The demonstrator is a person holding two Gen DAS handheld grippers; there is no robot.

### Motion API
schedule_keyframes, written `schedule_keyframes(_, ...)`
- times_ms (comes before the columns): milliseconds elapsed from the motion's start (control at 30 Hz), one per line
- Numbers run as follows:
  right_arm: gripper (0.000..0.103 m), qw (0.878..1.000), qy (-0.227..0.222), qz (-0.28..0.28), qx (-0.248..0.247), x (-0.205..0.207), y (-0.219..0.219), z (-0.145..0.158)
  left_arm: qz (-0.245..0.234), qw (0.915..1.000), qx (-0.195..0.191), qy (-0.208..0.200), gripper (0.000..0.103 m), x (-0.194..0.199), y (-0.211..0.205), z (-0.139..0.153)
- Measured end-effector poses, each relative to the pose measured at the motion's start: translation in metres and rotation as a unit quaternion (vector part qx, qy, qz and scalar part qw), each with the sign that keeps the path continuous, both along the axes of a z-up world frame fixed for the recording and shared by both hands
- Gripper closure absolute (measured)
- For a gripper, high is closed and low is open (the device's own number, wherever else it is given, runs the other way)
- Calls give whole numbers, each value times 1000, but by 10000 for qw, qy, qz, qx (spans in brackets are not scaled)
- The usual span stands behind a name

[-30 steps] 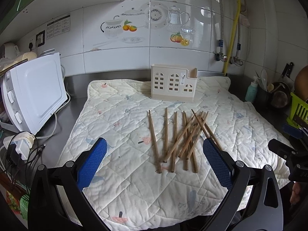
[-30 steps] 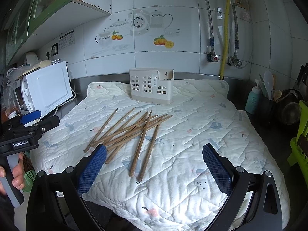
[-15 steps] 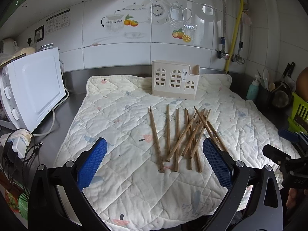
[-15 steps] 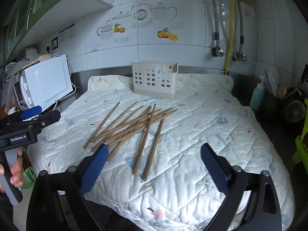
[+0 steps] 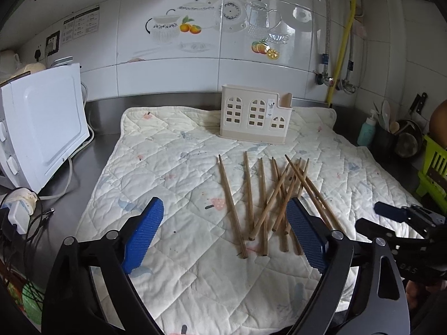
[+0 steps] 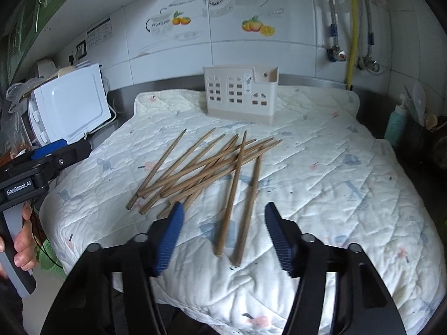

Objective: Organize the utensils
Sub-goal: 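Lower the right gripper onto one wooden chopstick and close on it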

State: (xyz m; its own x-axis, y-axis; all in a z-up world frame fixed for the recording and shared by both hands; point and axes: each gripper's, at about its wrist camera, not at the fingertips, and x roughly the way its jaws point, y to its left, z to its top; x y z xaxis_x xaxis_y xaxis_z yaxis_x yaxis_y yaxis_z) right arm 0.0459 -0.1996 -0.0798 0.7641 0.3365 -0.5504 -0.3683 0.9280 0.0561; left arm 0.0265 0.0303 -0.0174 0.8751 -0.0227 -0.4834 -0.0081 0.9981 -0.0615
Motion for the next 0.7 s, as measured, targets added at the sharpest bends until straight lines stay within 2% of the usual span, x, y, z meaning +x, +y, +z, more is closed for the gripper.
schedule_keyframes(100, 59, 9999, 121, 5, 23, 9, 5, -6, -104, 9999, -31, 81, 20, 7, 3, -7)
schedule_keyframes(167, 61, 9998, 213, -2, 55, 15, 8, -11, -132, 9998, -54, 126, 21, 12, 5, -12)
schedule_keyframes(233, 69, 9996, 285, 2, 36, 21, 10, -15, -195, 9996, -152, 155, 21, 17, 8, -16)
schedule_keyframes(700, 89, 9969, 756, -204, 20, 51, 20, -39, -1003, 9936, -366, 366, 24, 48, 2, -32)
